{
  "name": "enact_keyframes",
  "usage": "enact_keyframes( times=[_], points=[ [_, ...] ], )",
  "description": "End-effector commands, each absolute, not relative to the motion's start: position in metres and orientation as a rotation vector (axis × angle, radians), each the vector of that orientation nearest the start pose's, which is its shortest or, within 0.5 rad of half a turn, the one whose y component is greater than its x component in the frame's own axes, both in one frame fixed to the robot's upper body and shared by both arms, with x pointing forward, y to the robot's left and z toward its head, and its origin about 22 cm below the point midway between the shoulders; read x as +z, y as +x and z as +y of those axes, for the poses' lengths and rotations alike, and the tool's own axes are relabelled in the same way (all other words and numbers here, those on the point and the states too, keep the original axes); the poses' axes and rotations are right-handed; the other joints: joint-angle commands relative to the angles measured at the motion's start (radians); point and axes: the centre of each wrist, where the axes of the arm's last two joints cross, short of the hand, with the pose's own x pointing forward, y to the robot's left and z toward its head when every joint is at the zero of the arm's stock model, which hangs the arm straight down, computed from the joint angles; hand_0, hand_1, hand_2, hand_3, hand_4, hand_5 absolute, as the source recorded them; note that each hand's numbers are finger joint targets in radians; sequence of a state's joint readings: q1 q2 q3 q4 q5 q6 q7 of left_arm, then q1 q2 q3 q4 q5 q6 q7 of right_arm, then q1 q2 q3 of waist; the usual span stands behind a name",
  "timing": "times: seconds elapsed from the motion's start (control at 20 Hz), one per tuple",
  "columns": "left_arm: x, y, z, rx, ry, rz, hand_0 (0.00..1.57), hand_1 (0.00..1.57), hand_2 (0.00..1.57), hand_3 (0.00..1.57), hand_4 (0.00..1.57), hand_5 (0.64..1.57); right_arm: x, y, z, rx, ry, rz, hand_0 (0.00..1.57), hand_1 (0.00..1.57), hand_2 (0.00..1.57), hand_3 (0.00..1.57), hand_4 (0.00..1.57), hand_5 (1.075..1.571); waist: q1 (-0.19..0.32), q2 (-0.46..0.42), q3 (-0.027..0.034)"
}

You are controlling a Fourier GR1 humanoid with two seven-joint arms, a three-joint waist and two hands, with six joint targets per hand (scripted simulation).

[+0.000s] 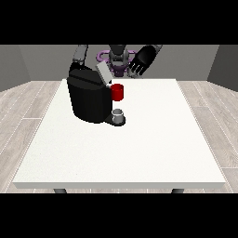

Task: Insert the coffee pod into the coffee machine and close the lid

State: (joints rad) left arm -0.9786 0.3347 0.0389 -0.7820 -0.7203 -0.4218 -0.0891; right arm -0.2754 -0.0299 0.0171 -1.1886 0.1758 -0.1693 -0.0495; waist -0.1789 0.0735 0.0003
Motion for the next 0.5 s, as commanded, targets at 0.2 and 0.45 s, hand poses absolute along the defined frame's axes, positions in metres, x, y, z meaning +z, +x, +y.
enact_keyframes(
  times=[0.2, 0.45],
  points=[
    [0.216, 0.456, 0.244, -1.063, 0.567, -1.467, 1.22, 1.22, 1.27, 1.26, 0.47, 1.571, 0.022, 0.316, -0.172, 0.197, -0.17, -1.622, 0.0, 0.0, 0.0, 0.0, 0.0, 1.571, -0.121, 0.07, -0.0006],
    [0.263, 0.458, 0.24, -1.067, 0.623, -1.525, 1.25, 1.25, 1.3, 1.25, 0.48, 1.571, 0.04, 0.334, -0.196, 0.183, -0.222, -1.693, 0.0, 0.0, 0.0, 0.0, 0.0, 1.571, -0.122, 0.158, 0.0]
  ],
)
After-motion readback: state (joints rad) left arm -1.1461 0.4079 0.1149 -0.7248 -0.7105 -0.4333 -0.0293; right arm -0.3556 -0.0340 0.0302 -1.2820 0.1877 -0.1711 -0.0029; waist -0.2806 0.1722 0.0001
